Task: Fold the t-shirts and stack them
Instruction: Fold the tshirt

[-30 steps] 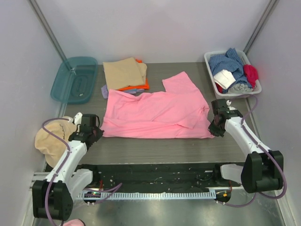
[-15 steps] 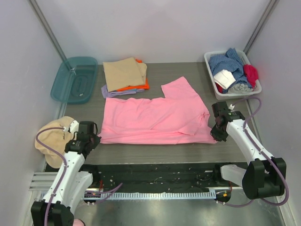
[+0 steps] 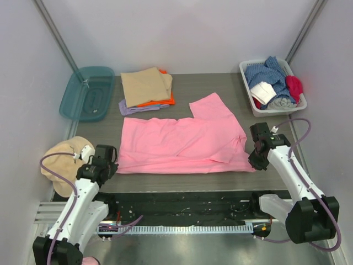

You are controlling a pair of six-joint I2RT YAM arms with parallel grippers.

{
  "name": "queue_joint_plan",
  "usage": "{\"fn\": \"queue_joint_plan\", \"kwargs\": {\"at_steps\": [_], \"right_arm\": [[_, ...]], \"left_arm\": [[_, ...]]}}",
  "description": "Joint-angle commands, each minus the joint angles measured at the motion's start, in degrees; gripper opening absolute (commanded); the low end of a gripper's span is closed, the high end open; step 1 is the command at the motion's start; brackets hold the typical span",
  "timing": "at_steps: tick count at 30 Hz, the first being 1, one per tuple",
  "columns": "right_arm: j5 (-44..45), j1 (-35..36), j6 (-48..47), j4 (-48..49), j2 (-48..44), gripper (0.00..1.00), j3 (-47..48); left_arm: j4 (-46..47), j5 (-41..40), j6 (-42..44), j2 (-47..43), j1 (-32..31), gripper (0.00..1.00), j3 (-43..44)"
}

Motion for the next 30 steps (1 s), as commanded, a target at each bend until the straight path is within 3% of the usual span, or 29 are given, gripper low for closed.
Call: {"fn": "queue_joint_plan", "kwargs": {"at_steps": [1,2,3,4,5,6,7,8,9,16,24,30], "right_arm": [[3.27,0.13,1.31,-1.42,-1.47,0.2,1.51],[3.62,0.13,1.31,-1.42,-1.38,0.23,2.04],[4.15,0.13,1.57,-1.33,-1.21,0.25,2.74],[4.15,0.13,1.31,-0.89,-0.95,0.28,4.14],[4.33,0.13,1.23,-0.71,-0.77,0.38,4.85],[4.07,0.13,0.7,0.33,-0.68,0.42,5.47],[3.28,0.13,-0.26,1.39,-0.33,0.47,6.87],[3.27,0.13,-0.7,2.18,0.28,0.65,7.58],[3.27,0.13,-1.06,3.32,0.72,0.71,8.37],[-3.47,0.66,-6.86,10.88,3.54,0.96,12.42],[-6.31,11.01,-3.53,17.9,0.64,0.91,0.14],[-5.25,19.9,2.53,22.92,-0.15,0.68,-6.29]], "left_arm": [[-3.53,-5.79,-1.79,0.79,0.03,0.36,3.73],[-3.8,-6.06,-1.79,0.88,0.03,0.46,4.08],[-3.8,-6.23,-1.36,0.79,0.03,0.74,4.52],[-3.63,-6.32,-1.09,0.79,0.03,0.88,5.48],[-3.8,-6.58,-0.92,0.7,0.12,0.94,6.19],[-4.06,-6.76,-0.74,0.7,0.03,1.0,7.07],[-3.98,-6.85,-0.13,0.62,0.03,1.0,8.82],[-3.46,-6.94,0.49,0.62,0.03,1.0,9.53],[-2.76,-7.11,1.01,0.79,0.03,1.0,10.32],[5.85,-4.84,7.61,6.67,0.03,1.0,14.55],[14.12,2.9,11.12,11.34,-0.5,1.0,10.51],[15.18,3.52,11.48,10.37,-1.02,1.0,8.75]]}}
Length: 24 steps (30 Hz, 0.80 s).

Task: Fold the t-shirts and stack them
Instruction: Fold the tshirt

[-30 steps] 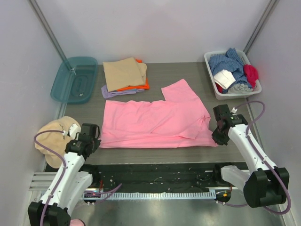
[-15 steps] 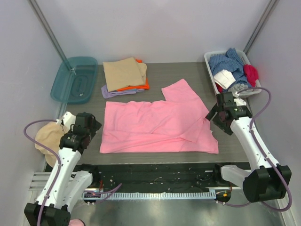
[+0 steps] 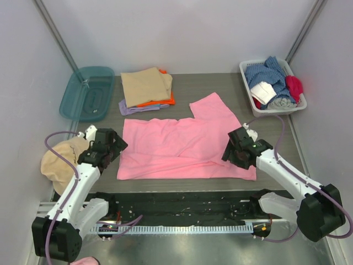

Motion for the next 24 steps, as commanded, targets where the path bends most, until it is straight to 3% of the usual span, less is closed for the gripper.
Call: {"fn": "queue_joint_plan", "kwargs": {"at_steps": [1,11,20,24], "right_arm": [[0.6,2.64,5.03,6.49,-1.64,0.63,-2.95],[1.84,2.9,4.77,10.89,0.47,0.48,-5.68],[2.1,2.82,4.95,14.05,2.49,0.49,-7.71],[2.62,2.82,4.86,14.41,2.58,0.43,-8.23]], "left_arm": [[3.6,1.27,2.14,-1.37,-0.35,1.0,-0.85],[3.07,1.27,2.59,-3.39,-0.35,1.0,-1.29],[2.89,1.18,2.59,-4.18,-0.35,1.0,-1.99],[2.98,1.18,2.59,-4.09,-0.44,1.0,-2.08]]}}
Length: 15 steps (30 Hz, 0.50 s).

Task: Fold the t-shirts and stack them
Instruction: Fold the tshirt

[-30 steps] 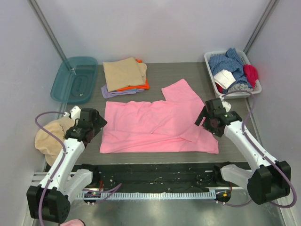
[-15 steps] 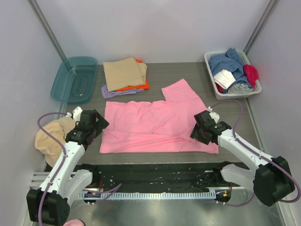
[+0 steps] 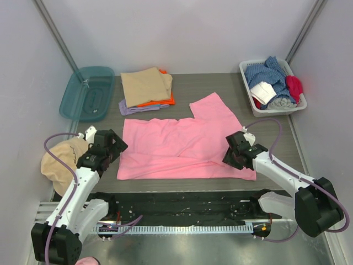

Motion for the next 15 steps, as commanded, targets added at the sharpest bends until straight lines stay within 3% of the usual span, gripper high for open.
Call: {"fn": "queue_joint_plan", "kwargs": {"at_steps": [1,11,14,15], "right_arm": [[1.99,0.15,0.77,2.36,0.22,0.43,-0.47],[1.46,0.24,1.21,3.51,0.75,0.32,-1.79],[1.29,0.24,1.21,3.77,0.57,0.22,-2.06],[1.29,0.24,1.21,3.68,0.57,0.14,-2.14]], "left_arm": [[1.71,0.07,1.14,-0.88,-0.26,1.0,-0.33],[1.54,-0.11,1.06,-1.23,-0.17,1.0,-0.42],[1.45,-0.11,0.88,-1.06,-0.17,1.0,-0.33],[1.45,-0.02,0.79,-1.05,-0.26,1.0,-0.33]]}}
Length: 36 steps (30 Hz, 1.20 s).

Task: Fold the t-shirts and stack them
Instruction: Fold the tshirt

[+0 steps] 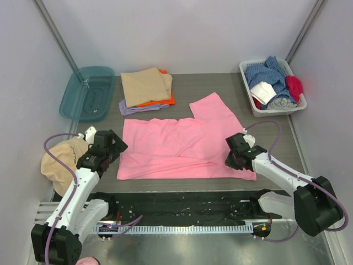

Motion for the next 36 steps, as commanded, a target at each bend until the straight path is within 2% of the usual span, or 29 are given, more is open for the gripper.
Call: {"fn": "queue_joint_plan", "kwargs": {"at_steps": [1,5,10,17,36], "right_arm": [[0.98,0.13,0.78,1.89,-0.08,0.11,-0.05],[0.46,0.21,0.34,1.89,-0.35,0.02,1.88],[-0.25,0.13,-1.51,2.06,2.19,0.01,7.24],[-1.21,0.13,-3.71,5.92,10.62,0.01,14.8],[-0.42,0.13,-8.19,11.73,26.19,0.01,26.14]], "left_arm": [[1.54,-0.02,0.81,-0.55,-0.26,1.0,-0.05],[1.45,-0.11,0.9,-0.55,-0.17,1.0,-0.14],[1.36,-0.2,0.9,-0.9,-0.17,1.0,-0.05],[0.84,-0.37,0.9,-1.17,-0.26,1.0,-0.05],[0.04,-0.81,0.81,-1.08,-0.26,1.0,0.04]]}}
